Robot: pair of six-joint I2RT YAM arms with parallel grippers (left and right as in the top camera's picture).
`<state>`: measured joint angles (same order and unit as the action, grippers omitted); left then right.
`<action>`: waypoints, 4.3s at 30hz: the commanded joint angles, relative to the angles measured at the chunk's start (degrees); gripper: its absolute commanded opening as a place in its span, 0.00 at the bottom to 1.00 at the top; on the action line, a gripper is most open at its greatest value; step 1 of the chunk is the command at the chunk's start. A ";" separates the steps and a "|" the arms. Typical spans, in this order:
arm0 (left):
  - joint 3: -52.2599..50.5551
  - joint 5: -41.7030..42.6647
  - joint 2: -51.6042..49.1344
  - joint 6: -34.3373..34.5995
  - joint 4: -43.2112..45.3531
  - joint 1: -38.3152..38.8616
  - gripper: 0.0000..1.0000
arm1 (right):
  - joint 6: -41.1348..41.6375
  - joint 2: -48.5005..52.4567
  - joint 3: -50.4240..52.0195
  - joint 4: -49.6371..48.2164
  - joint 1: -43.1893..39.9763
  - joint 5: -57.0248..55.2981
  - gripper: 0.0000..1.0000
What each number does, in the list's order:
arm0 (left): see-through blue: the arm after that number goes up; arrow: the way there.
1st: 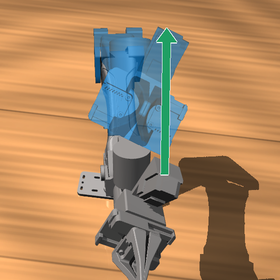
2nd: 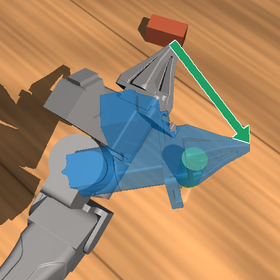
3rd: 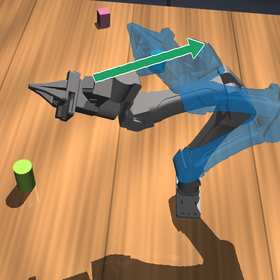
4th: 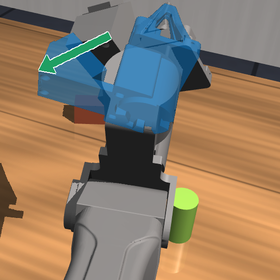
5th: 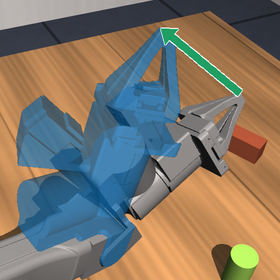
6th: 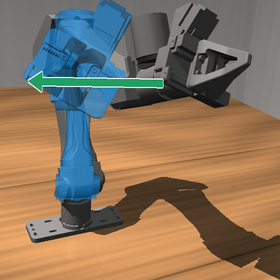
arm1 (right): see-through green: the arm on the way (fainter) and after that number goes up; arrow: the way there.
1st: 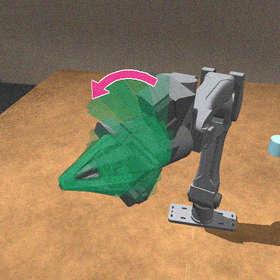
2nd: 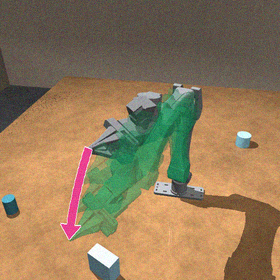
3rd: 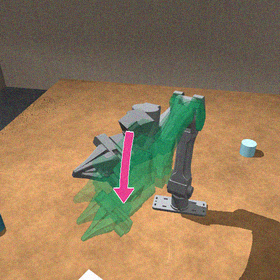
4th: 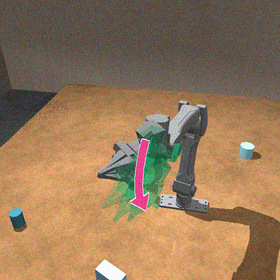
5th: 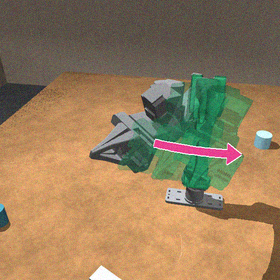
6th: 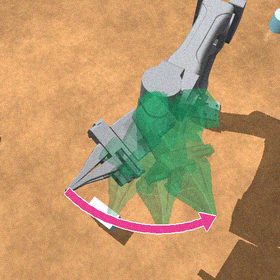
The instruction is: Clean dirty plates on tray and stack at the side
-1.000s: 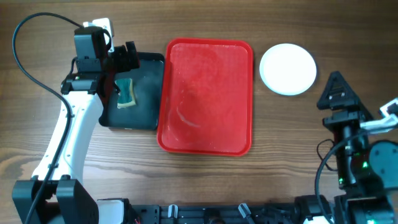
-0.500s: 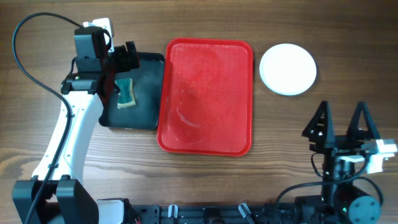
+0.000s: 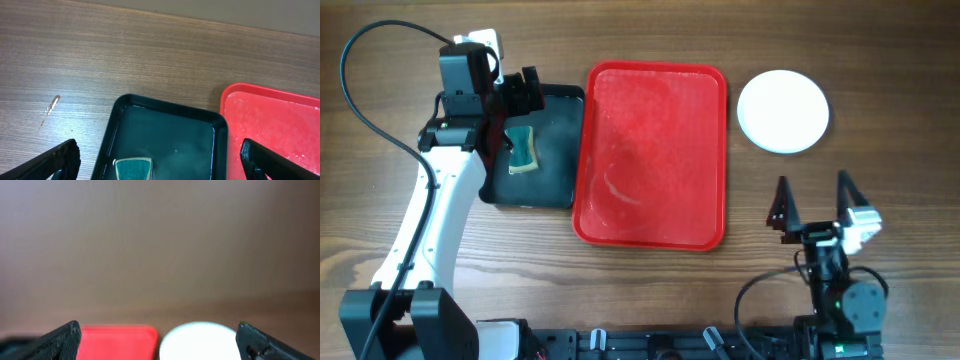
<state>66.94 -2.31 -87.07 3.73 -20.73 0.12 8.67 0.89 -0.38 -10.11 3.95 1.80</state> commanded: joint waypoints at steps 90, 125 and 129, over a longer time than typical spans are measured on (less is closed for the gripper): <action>0.24 -0.35 -0.28 0.13 0.11 -0.35 1.00 | -8.50 -0.68 0.11 9.99 -0.04 1.70 1.00; 0.02 -0.48 78.55 -0.11 -37.33 3.43 1.00 | -8.50 -0.68 0.11 9.99 -0.04 1.70 1.00; -0.76 -0.35 82.29 -0.09 -38.32 3.54 1.00 | -8.50 -0.68 0.11 9.99 -0.04 1.70 1.00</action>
<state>67.02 -2.74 -8.10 3.70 -58.87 3.40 1.15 0.73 -0.36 0.03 3.95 2.61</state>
